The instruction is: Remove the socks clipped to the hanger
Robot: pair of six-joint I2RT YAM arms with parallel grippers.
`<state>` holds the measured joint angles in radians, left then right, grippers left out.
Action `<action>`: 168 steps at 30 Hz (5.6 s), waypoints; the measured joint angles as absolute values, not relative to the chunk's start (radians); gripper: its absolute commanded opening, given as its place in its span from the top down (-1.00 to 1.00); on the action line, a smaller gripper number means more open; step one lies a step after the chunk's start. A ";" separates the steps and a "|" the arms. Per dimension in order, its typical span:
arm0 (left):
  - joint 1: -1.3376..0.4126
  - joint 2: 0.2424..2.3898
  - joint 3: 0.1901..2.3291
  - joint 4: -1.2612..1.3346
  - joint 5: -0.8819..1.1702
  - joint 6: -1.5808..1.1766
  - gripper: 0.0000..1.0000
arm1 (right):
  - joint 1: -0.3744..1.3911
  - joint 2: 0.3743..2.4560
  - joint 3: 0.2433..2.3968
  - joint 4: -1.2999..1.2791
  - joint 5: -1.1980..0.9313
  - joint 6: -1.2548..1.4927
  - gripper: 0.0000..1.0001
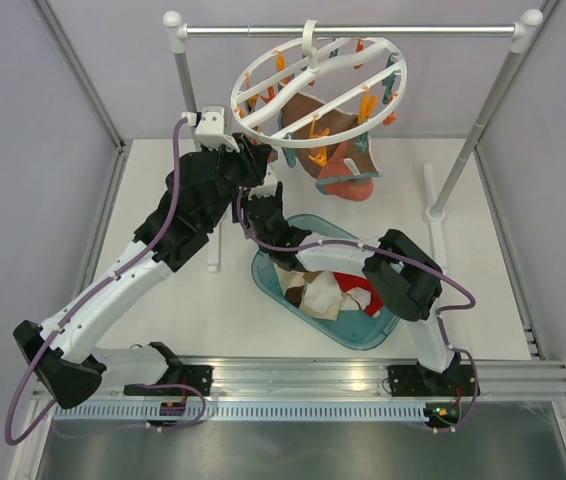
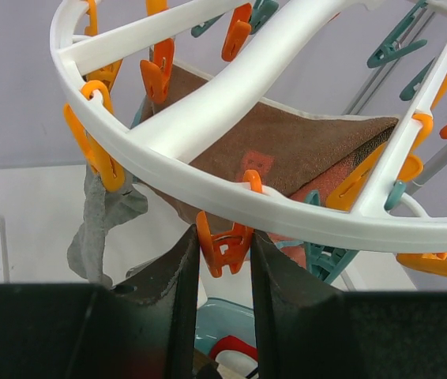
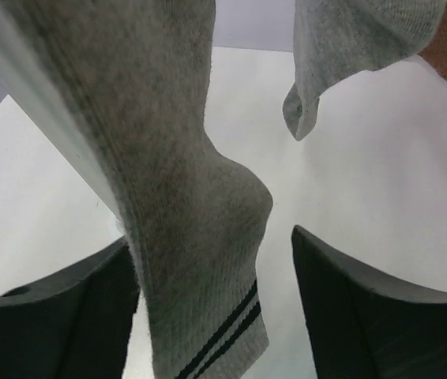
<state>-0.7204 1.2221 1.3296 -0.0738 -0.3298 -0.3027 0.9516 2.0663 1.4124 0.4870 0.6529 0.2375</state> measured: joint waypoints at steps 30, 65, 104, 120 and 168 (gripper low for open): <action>-0.726 1.013 1.261 -0.134 -0.016 -0.332 -0.58 | 0.952 1.711 1.093 0.464 0.475 0.255 0.99; -0.717 1.145 1.306 -0.126 -0.408 -0.303 -0.33 | 0.951 1.437 0.916 0.348 0.350 0.239 0.99; -0.651 1.216 1.319 -0.002 -0.374 -0.266 0.95 | 0.951 1.277 0.841 0.266 0.338 0.240 0.99; -0.650 1.132 1.267 -0.018 -0.276 -0.299 0.06 | 0.950 1.184 0.792 0.228 0.366 0.242 0.98; -0.744 1.188 1.286 -0.012 -0.440 -0.282 -0.09 | 0.950 1.223 0.802 0.203 0.348 0.259 0.98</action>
